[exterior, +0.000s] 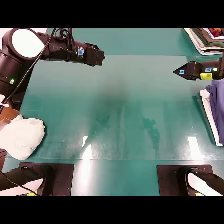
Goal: Fold the shirts.
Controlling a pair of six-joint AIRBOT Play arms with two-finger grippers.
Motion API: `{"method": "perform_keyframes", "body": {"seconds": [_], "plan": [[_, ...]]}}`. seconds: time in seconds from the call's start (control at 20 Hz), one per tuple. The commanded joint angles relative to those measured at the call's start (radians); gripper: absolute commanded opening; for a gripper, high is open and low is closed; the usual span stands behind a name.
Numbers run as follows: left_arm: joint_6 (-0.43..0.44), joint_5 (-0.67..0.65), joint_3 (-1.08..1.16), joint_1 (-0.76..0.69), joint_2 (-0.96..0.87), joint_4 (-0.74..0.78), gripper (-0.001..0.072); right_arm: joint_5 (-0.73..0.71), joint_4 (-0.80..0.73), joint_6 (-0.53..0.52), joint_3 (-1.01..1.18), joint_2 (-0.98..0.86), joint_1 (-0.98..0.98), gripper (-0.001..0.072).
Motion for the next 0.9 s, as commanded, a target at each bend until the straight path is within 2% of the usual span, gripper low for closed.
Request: {"method": "perform_keyframes", "body": {"seconds": [0.0, 0.5, 0.7, 0.75, 0.85], "plan": [[0.001, 0.011, 0.0, 0.0, 0.0, 0.0, 0.0027, 0.0, 0.001, 0.0, 0.0, 0.0, 0.004, 0.0019], [0.001, 0.011, 0.0, 0.0, 0.0, 0.0, 0.0027, 0.013, 0.002, 0.0, 0.0, 0.0, 0.004, 0.0019], [0.002, 0.063, 0.0, 0.0, 0.0, 0.004, 0.0027, 0.039, 0.002, 0.0, 0.0, 0.0, 0.004, 0.0019], [0.001, 0.042, 0.0, 0.009, 0.002, 0.011, 0.0027, 0.039, 0.002, 0.0, 0.0, 0.0, 0.004, 0.0019], [-0.001, -0.119, 0.0, 0.064, 0.019, 0.027, 0.0026, 0.039, 0.002, 0.0, 0.0, 0.0, 0.004, 0.0019]]}}
